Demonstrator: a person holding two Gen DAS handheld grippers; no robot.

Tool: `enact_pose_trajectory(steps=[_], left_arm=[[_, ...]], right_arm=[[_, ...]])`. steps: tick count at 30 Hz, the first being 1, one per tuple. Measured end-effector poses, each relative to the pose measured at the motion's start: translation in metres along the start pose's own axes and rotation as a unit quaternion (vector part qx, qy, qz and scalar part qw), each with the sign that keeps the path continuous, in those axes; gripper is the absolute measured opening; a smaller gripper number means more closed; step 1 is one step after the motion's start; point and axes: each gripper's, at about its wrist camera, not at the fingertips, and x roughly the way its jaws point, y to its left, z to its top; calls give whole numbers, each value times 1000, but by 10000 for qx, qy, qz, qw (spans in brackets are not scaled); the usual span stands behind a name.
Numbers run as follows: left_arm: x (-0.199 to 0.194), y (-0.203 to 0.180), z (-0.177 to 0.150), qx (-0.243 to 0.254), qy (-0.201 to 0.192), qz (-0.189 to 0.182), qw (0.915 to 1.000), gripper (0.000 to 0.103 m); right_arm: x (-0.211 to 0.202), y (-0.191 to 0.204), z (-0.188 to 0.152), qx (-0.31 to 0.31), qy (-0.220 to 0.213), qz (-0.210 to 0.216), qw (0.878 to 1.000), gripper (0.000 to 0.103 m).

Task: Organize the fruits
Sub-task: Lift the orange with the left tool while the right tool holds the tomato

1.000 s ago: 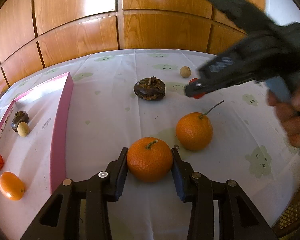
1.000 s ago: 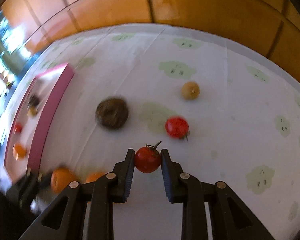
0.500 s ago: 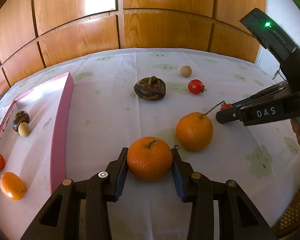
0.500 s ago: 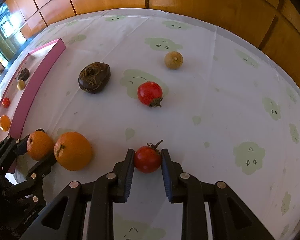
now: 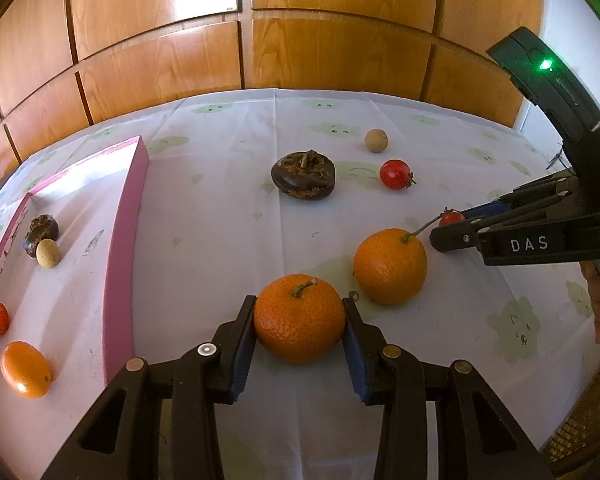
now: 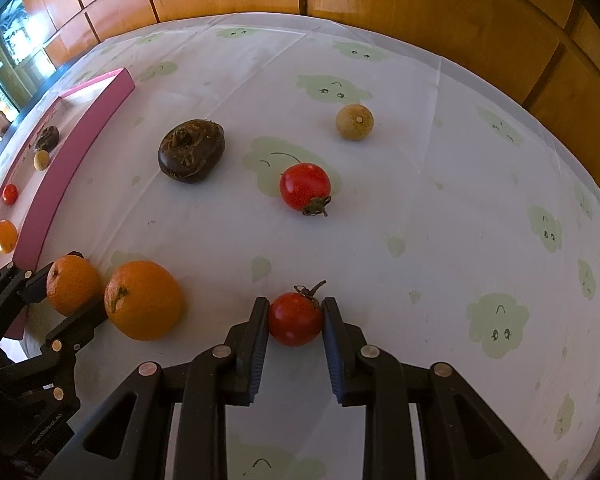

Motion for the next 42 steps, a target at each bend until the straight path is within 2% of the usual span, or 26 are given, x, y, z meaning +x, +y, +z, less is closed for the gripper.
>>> enact_pose_trajectory(steps=[35,42], left_arm=[[-1,-1,-2,12,-60,68,10000,40],[-15,3,3,-76,-104,58,9999,40]], right_arm=[[1,17,-4,-273,-71,-173,9995,27],[1,18,-5,-303,-91,-187,9993,27]])
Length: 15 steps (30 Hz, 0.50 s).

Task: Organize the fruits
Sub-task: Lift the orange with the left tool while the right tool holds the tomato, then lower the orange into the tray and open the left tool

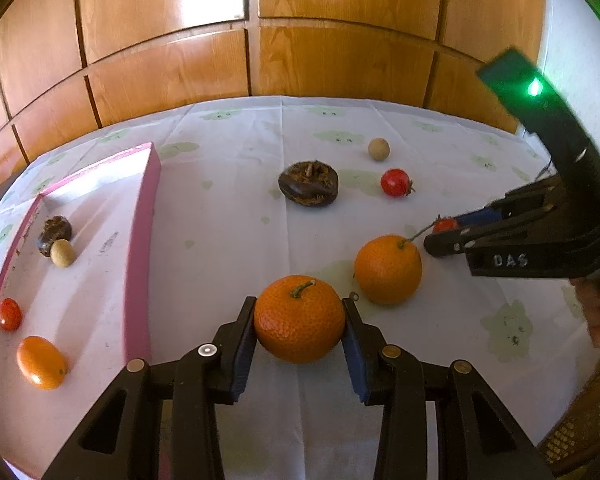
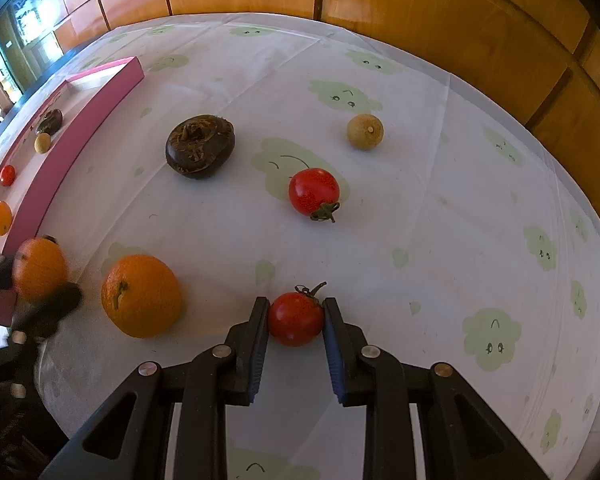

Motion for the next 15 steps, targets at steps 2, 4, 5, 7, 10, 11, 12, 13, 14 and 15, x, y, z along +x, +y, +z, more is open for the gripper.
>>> enact_pose_trajectory(steps=[2,4,5,7,10,11,12,13,14,15], left_arm=[[-11,3,4,-49,-84,-7,10000,40],[-26,7,10,-108,-232,0,9997,40],[-31,9,12,-134,-292,23,9995,40],[-44,16,20,-239,-435,155,9987,40],[-60,32,27,-436,-619,414,9963,40],[-63,37,29,-499,-664,502,9953,40],[-66,43,30,-562,-710,596,9941,40],[-70,50,32,-629,-760,706,9926,40],[-72,57,33,-689,-800,807,9911,40],[-74,63,34,-741,-827,884,9899,40]], right_arm=[[0,0,0,-3,-4,-7,10000,27],[-1,1,0,-6,-9,-13,10000,27],[-1,1,0,-6,-11,-15,10000,27],[-1,1,0,-12,-13,-20,10000,27],[-1,1,0,-18,-21,-26,10000,27],[-1,1,0,-17,-24,-26,10000,27],[-1,1,0,-16,-24,-25,10000,27],[-1,1,0,-16,-23,-25,10000,27],[-1,0,0,-18,-26,-25,10000,27],[-1,0,0,-21,-28,-26,10000,27]])
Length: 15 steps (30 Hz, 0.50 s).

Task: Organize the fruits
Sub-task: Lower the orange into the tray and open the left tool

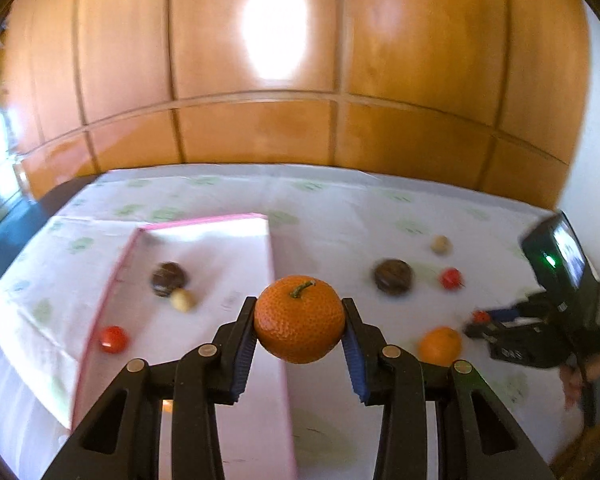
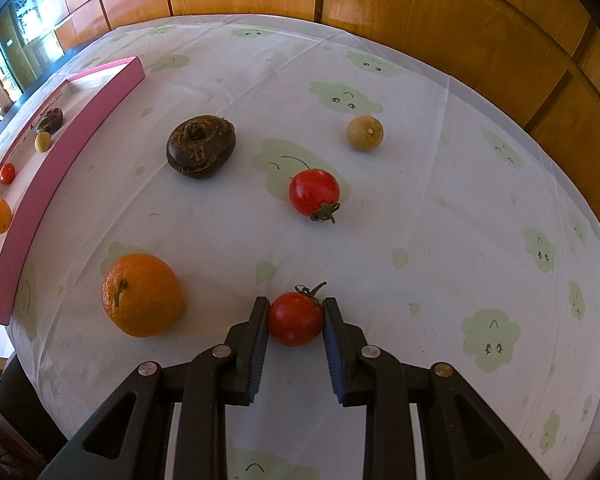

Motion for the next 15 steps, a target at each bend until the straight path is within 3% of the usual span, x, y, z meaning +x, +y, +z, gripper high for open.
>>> enact_pose_trajectory(steps=[7,15], left_arm=[[4,33,4,-240,-54,399,9989,40],[54,81,7,-570,449,875,9935,40]], right_arm=[[-1,1,-1,6,-24,-10,10000,27],[-3,1,-2,6,-31,-21,10000,27]])
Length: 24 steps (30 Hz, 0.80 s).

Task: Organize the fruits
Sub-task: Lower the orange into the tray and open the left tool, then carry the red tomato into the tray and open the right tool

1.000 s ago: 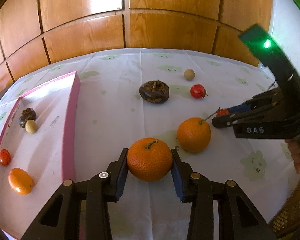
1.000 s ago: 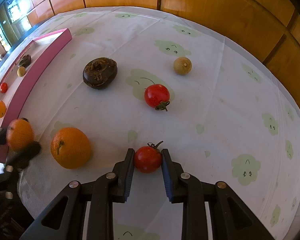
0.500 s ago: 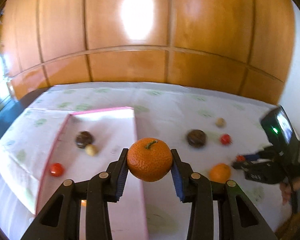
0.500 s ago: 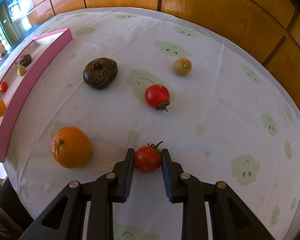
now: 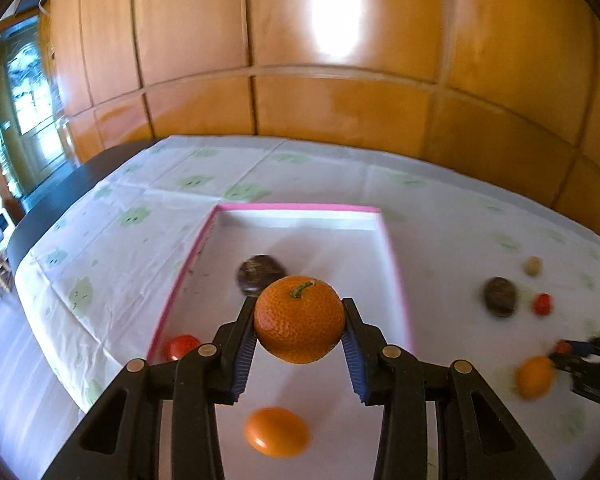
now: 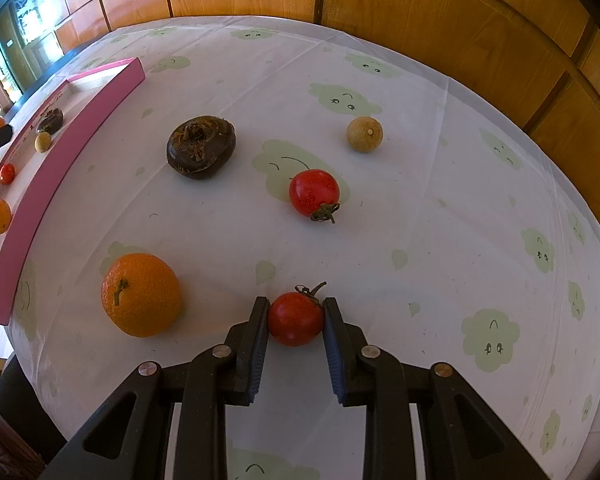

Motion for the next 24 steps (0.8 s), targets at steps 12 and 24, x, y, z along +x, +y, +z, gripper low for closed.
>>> enact_pose_trajectory(steps=[12,24], left_arm=[[10,16,0,-175,20,236,9996,53],[-47,-5,-26,100,-347,-248,9990,57]], right_arm=[[-2,13,0,-180,-15,-174,9997,27],[-4,42,-5,-624,-176,-696,9955,27]])
